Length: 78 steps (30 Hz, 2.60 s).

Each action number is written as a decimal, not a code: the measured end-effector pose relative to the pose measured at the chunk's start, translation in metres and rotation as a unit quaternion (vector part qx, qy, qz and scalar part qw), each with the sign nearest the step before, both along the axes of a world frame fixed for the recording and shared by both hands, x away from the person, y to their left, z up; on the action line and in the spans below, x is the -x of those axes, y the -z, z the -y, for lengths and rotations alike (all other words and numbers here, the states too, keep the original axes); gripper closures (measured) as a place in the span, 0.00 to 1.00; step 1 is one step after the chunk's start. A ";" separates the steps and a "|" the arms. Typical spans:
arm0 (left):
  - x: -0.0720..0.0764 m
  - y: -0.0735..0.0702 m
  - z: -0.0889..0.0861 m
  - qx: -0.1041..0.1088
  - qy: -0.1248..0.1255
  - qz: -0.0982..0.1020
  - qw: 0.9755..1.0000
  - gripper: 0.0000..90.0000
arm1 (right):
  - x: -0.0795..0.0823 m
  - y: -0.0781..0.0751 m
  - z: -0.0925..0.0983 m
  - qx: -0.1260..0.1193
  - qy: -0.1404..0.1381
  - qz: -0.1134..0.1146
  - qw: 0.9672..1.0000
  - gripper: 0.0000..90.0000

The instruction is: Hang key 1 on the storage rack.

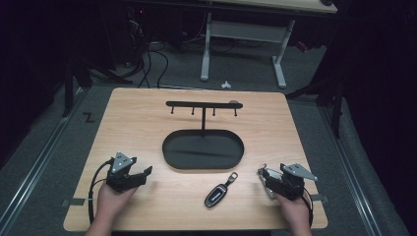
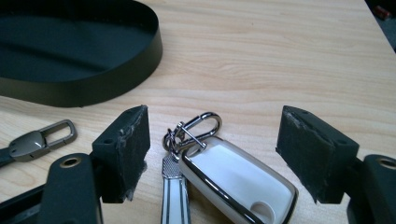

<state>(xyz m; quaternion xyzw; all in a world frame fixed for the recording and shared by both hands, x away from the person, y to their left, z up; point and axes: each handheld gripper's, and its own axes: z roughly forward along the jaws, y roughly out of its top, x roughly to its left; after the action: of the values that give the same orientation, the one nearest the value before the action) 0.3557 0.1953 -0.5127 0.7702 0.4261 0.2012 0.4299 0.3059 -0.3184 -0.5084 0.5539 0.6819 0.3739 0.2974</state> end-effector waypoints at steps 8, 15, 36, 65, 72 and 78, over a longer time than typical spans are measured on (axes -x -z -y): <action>0.000 0.000 0.007 0.007 0.004 -0.001 1.000 0.34 | 0.002 -0.002 -0.001 0.000 -0.007 0.003 1.000 0.26; -0.002 0.000 0.012 0.006 0.005 -0.005 1.000 0.35 | 0.007 -0.004 -0.003 -0.004 -0.001 0.008 1.000 0.24; -0.001 0.001 0.015 0.000 0.004 -0.005 1.000 0.34 | 0.018 0.001 -0.103 -0.005 -0.117 -0.024 0.993 0.17; -0.003 -0.001 0.011 -0.003 0.001 0.007 1.000 0.34 | 0.019 0.015 -0.128 0.051 -0.153 -0.066 0.985 0.18; -0.003 0.000 0.011 -0.004 0.002 0.004 1.000 0.34 | 0.022 0.014 -0.106 0.052 -0.134 -0.068 0.987 0.18; -0.004 0.000 0.012 -0.007 0.003 0.003 1.000 0.34 | 0.025 0.012 -0.086 0.058 -0.117 -0.068 0.989 0.20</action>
<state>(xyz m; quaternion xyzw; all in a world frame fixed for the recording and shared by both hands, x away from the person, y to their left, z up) 0.3594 0.1835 -0.5132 0.7738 0.4208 0.2047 0.4268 0.2811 -0.2320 -0.5206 0.4760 0.7814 0.3273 0.2360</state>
